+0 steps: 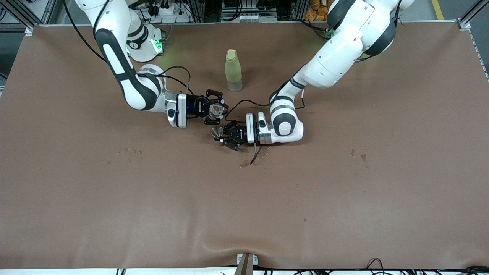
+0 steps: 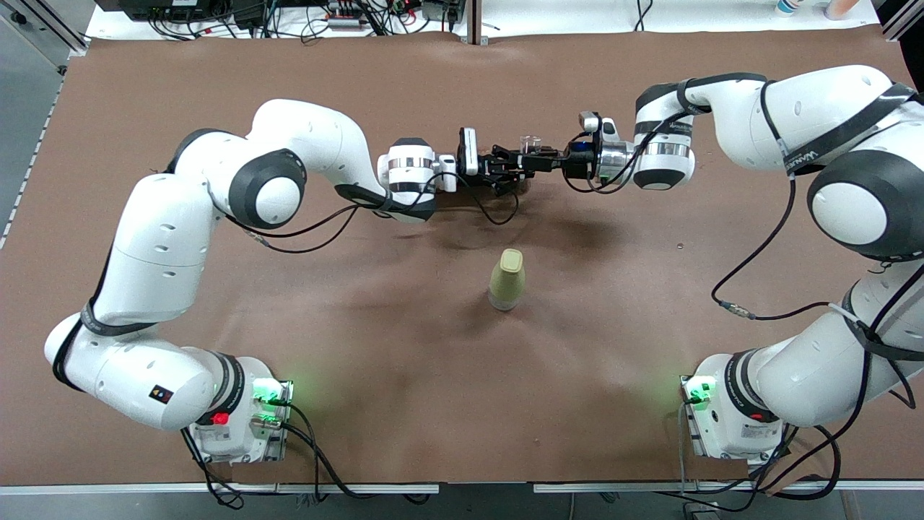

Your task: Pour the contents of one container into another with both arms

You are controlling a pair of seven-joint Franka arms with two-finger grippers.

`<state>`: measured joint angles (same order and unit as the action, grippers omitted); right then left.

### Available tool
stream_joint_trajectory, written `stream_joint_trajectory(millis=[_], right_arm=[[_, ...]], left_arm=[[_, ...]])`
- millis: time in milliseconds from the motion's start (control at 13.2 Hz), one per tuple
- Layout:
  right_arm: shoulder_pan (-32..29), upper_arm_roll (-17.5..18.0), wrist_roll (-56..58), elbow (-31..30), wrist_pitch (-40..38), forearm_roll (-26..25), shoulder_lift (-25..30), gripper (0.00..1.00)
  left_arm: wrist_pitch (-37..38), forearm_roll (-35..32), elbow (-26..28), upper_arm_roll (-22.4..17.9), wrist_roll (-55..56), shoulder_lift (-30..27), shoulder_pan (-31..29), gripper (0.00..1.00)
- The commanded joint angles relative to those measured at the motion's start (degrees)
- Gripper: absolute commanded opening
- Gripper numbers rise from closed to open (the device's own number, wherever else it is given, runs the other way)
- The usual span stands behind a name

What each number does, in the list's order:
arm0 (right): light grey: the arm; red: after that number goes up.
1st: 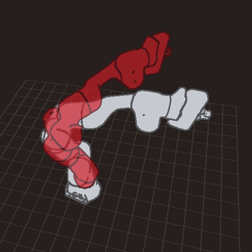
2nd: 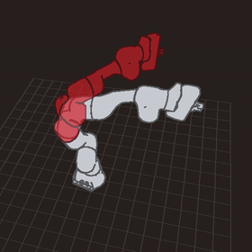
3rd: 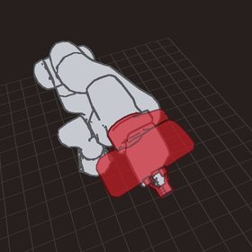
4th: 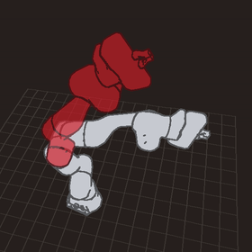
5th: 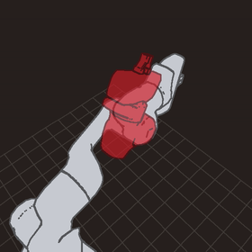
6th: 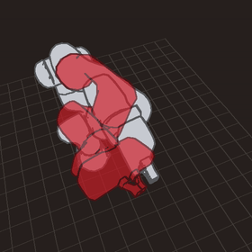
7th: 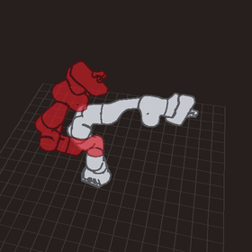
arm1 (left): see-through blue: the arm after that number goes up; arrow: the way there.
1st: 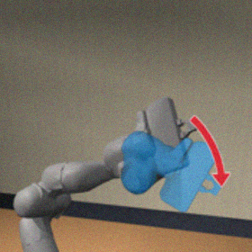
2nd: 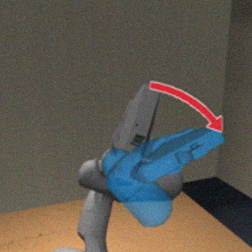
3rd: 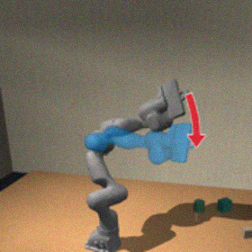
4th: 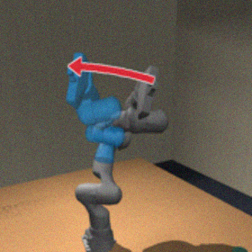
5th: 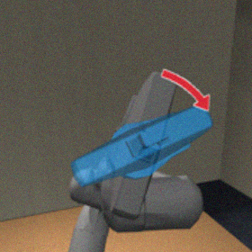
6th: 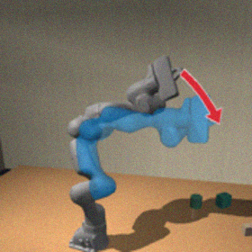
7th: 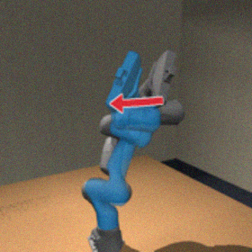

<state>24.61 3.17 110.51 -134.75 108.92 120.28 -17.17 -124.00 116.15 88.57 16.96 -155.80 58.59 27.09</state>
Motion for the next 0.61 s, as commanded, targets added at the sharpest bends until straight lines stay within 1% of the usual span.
stream_joint_trajectory(millis=[0, 531], right_arm=[[0.62, 0.34, -3.89, -2.18, 0.33, 0.66, 2.75, 0.0], [0.62, 0.43, -13.9, -2.27, 0.24, 0.57, 2.75, 0.0]], left_arm=[[0.43, 2.15, 1.08, 0.35, -4.24, -0.93, -0.37, 0.0], [0.17, 2.06, 1.34, 0.27, -3.63, -1.02, -0.55, 0.0]])
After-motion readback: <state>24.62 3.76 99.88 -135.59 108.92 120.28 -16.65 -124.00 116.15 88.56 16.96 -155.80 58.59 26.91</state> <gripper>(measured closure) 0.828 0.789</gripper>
